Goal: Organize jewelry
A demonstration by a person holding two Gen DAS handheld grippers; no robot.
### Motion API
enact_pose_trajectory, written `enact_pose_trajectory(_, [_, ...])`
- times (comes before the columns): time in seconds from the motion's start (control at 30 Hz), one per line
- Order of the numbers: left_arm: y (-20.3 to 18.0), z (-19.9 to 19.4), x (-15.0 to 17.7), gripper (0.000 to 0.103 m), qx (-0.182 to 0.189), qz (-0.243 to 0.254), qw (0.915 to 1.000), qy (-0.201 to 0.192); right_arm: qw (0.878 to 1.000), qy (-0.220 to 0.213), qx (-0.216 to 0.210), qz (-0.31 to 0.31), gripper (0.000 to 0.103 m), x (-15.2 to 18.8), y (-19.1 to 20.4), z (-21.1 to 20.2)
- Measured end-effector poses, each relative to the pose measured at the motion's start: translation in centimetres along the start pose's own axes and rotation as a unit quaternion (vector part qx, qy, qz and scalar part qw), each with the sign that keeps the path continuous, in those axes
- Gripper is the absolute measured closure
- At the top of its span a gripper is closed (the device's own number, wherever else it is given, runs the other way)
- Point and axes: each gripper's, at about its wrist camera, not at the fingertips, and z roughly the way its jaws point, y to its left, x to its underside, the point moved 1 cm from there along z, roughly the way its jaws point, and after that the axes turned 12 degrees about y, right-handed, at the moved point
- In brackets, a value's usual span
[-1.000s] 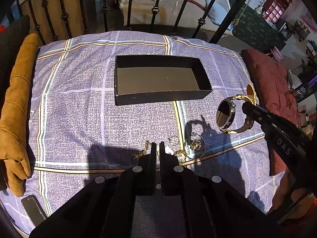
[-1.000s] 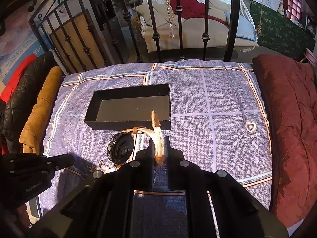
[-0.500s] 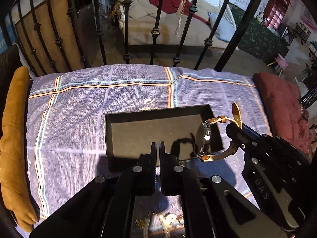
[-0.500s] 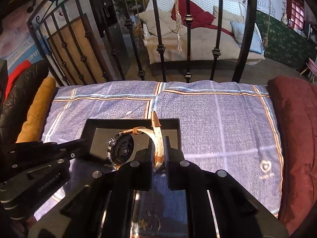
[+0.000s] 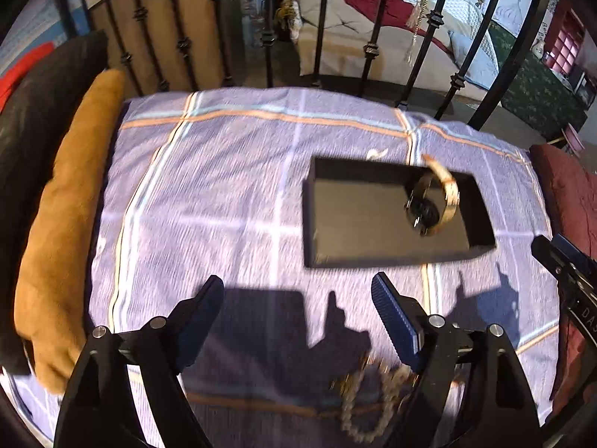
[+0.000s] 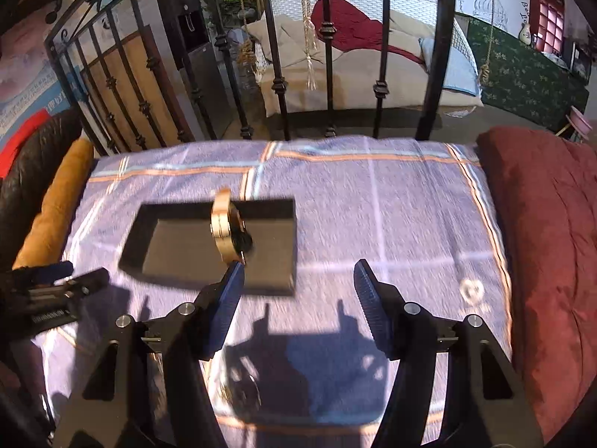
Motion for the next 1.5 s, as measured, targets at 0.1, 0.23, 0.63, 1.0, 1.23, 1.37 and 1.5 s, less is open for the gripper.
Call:
enact_pose_trajectory(0.1, [-0.1,0.3,3.4,0.024,0.017,0.0,0.9995,0.025,0.999,0.032,-0.001,0.001,0.057,3.2,-0.3,-0.2])
enact_pose_trajectory(0.23, [-1.9,2.2,6.7,0.028,0.031,0.02,0.9971,0.066,0.998,0.069,-0.014,-0.002,0.062,6.4,0.4,0.5])
enact_pose_trajectory(0.63, [-2.5,4.8,6.4,0.043,0.022,0.033,0.997,0.067,0.995,0.083,-0.043,-0.046,0.07,7.7,4.9,3.3])
enact_pose_trajectory(1.0, [-1.0,2.3,6.1,0.091,0.03,0.045,0.9973,0.05,0.995,0.064,-0.054,-0.048,0.088,8.0,4.8,1.4])
enact_pose_trajectory(1.23, [-0.7,-1.0,5.0,0.091,0.07,0.03,0.9967,0.029,0.997,0.037,-0.065,-0.036,0.088,6.8,3.9,-1.8])
enact_pose_trajectory(1.37, [-1.8,-2.2,4.8,0.091,0.077,0.033,0.9964,0.019,0.997,0.021,-0.065,-0.038,0.088,5.6,4.1,-2.6])
enact_pose_trajectory(1.5, [-2.3,-2.8,3.6,0.091,0.075,0.044,0.9962,0.005,0.997,0.0,-0.066,-0.047,0.088,4.0,4.7,-3.0])
